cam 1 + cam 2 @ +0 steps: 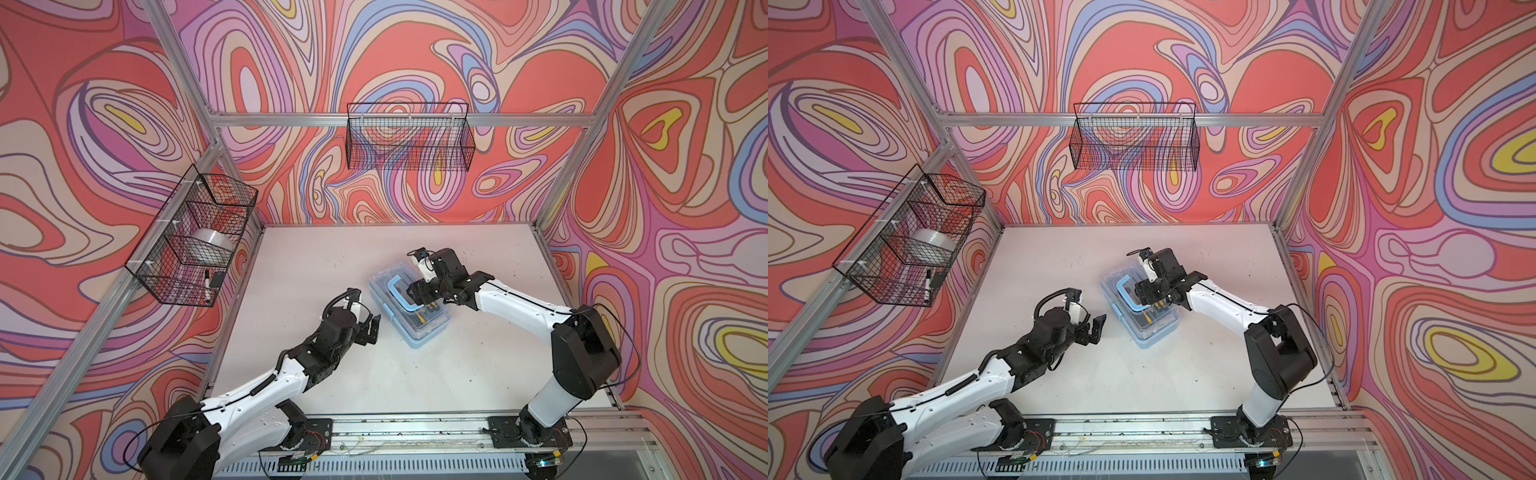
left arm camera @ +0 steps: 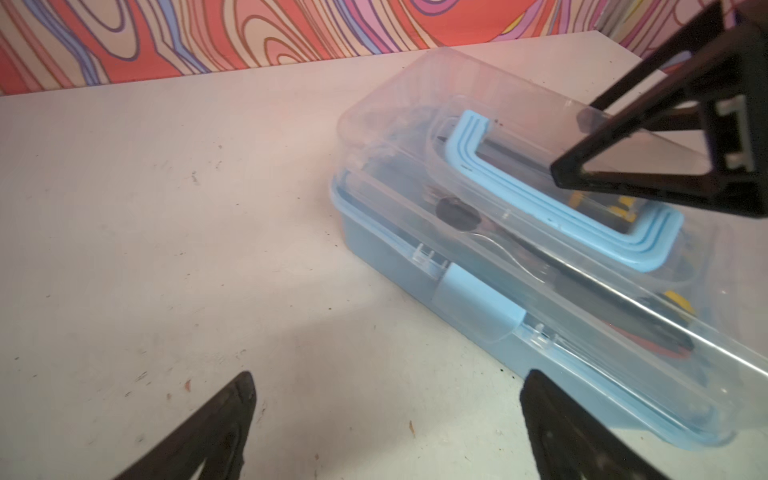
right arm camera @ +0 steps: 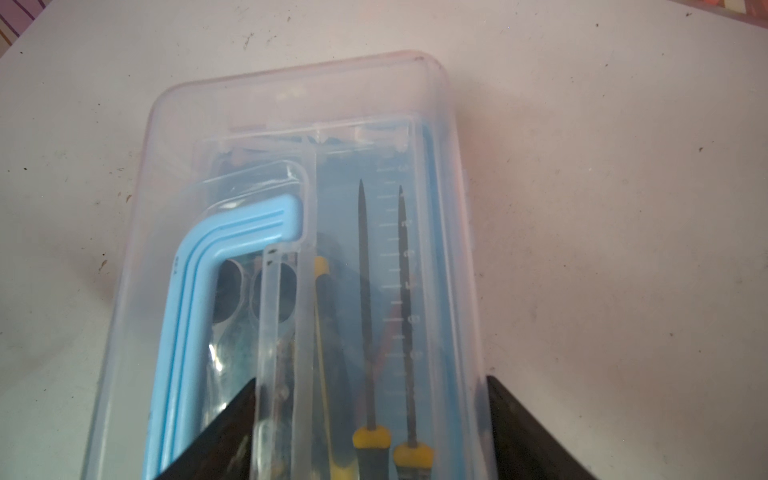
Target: Pack the tool kit
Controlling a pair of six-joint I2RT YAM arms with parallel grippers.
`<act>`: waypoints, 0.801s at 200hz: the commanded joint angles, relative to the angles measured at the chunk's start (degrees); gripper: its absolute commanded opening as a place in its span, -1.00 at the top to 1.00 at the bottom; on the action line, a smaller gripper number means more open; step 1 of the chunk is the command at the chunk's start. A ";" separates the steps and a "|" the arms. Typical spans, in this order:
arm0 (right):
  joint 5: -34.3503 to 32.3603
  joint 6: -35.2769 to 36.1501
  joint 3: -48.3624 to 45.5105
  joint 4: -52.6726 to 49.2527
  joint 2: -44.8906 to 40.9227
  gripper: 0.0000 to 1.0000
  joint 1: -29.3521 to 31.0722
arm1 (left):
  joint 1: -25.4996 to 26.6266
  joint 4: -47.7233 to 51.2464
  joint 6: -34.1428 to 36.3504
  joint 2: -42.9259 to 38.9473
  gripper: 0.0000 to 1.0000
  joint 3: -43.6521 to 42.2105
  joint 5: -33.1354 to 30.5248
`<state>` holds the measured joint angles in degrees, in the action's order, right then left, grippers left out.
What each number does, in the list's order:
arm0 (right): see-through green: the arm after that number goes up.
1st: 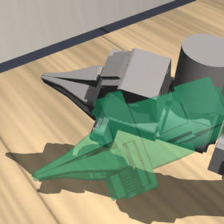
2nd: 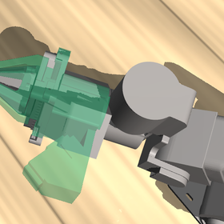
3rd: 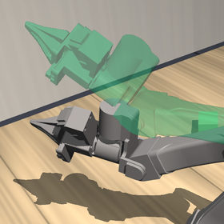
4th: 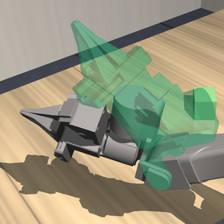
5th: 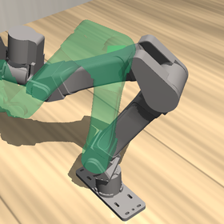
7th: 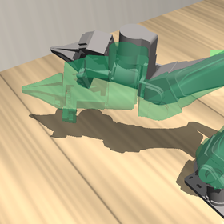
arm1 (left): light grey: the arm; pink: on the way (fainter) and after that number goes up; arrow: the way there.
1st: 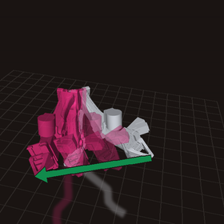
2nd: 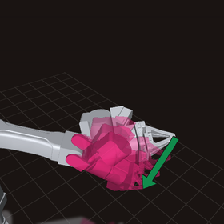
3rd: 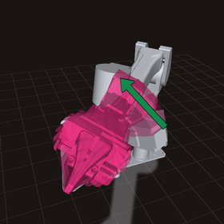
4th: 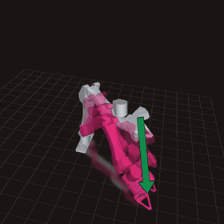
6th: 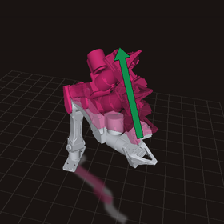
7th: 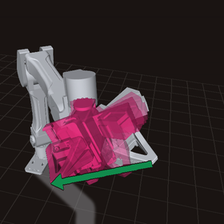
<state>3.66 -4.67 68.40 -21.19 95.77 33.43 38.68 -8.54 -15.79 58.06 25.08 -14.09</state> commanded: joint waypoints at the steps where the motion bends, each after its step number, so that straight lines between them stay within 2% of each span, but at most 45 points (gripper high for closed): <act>1: -3.48 -3.21 -0.05 -8.85 -1.72 -0.63 -0.11 | -2.82 7.58 -5.03 -1.15 -1.00 0.80 -3.51; 38: -6.08 -2.98 -1.16 -5.36 -8.65 -0.67 -1.50 | -5.41 10.61 -6.63 -2.66 -1.00 1.50 -5.64; 69: -12.81 -1.55 -6.49 0.07 -17.18 -0.73 -4.60 | -7.66 13.32 -8.10 -3.81 -1.00 1.75 -9.40; 86: -11.51 -2.56 -10.61 3.82 -22.26 -0.75 -9.06 | -9.38 14.08 -8.20 -4.40 -1.00 1.85 -9.13; 100: -11.22 -2.22 -13.02 5.73 -25.79 -0.79 -10.51 | -10.29 14.34 -8.10 -4.70 -1.00 1.99 -9.20; 133: -14.10 -0.71 -17.02 6.40 -29.59 -0.85 -12.30 | -11.71 15.04 -8.10 -4.54 -1.00 2.34 -12.75; 160: -16.61 -0.76 -24.72 12.92 -31.60 -0.89 -16.54 | -13.04 15.64 -9.38 -4.67 -1.00 2.01 -15.69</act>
<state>-9.17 -6.00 49.58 -13.43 65.58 20.01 26.68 4.67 -23.00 54.04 25.63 -25.21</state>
